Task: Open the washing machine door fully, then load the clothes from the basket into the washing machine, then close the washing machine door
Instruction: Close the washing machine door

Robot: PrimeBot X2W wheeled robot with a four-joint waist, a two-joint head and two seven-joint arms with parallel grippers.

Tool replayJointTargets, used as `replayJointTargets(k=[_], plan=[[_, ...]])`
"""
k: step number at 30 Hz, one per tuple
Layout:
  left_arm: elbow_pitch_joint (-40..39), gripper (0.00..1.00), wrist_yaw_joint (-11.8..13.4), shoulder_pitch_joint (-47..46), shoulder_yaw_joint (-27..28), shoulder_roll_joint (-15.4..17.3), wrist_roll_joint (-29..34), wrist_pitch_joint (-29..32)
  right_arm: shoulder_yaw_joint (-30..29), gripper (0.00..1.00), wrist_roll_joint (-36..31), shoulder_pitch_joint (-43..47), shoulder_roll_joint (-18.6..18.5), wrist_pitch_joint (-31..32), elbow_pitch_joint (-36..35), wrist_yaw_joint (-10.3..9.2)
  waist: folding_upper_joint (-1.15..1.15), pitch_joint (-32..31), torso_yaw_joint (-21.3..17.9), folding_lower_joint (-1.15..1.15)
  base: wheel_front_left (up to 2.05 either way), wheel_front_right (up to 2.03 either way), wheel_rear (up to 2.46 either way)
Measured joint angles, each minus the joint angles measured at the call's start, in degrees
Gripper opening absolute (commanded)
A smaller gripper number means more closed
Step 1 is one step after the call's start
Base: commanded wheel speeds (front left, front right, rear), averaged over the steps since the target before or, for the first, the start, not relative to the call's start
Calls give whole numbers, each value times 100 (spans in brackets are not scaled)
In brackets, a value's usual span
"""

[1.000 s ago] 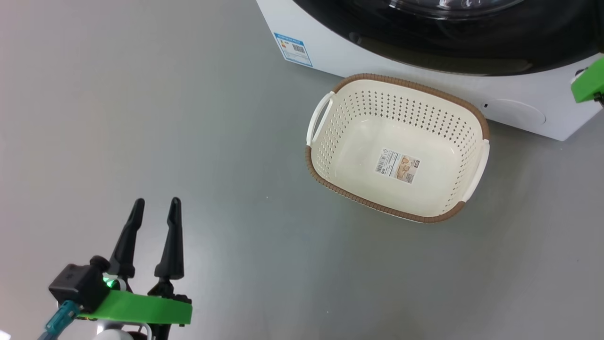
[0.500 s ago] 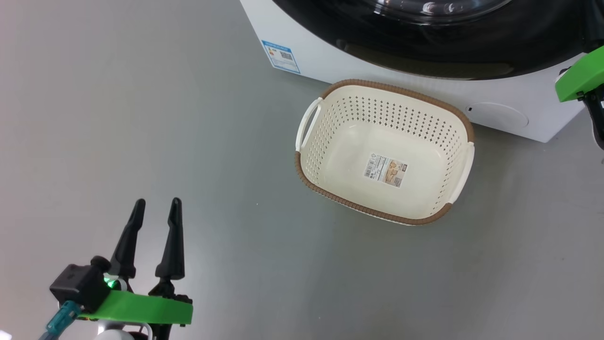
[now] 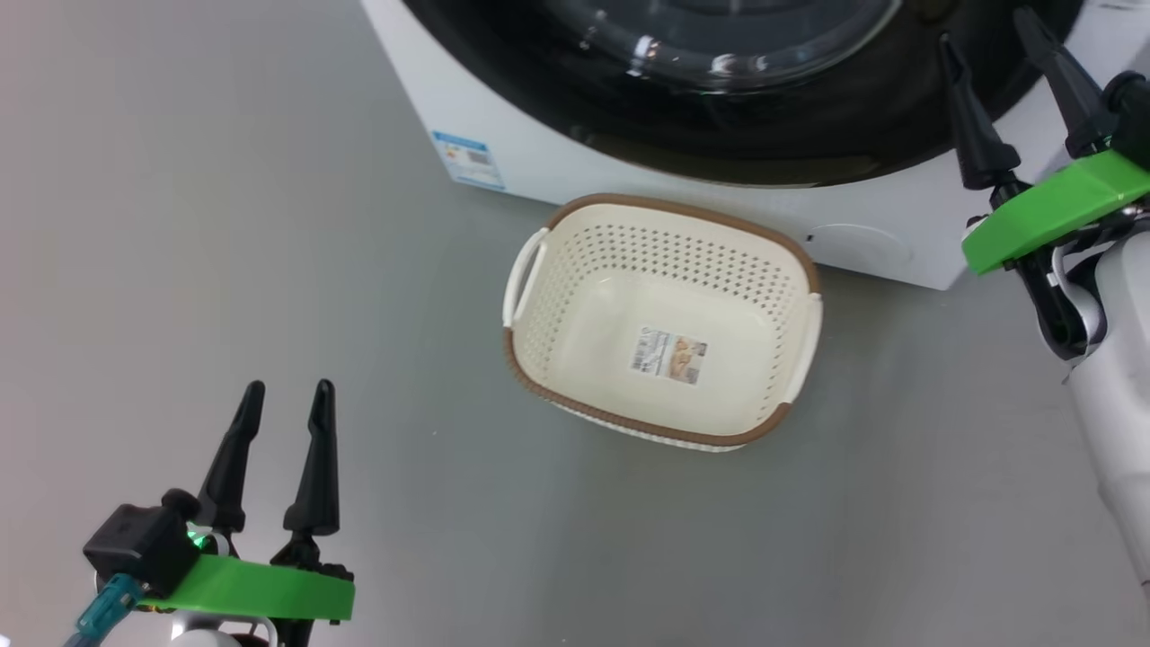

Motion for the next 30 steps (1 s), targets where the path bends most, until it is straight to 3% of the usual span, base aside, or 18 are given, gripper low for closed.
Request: replayJointTargets(k=[12, 30], plan=[[-18, 100, 0, 155, -16, 151, 123, 0, -315, 100, 455, 1172, 372, 0, -868, -15, 0, -425, -762, 0, 0, 0, 0], [-93, 100, 0, 643, 111, 257, 261, 0, -695, 100, 339, 2861, 904, 0, -1761, -15, 0, -1100, -1808, 0, 0, 0, 0]])
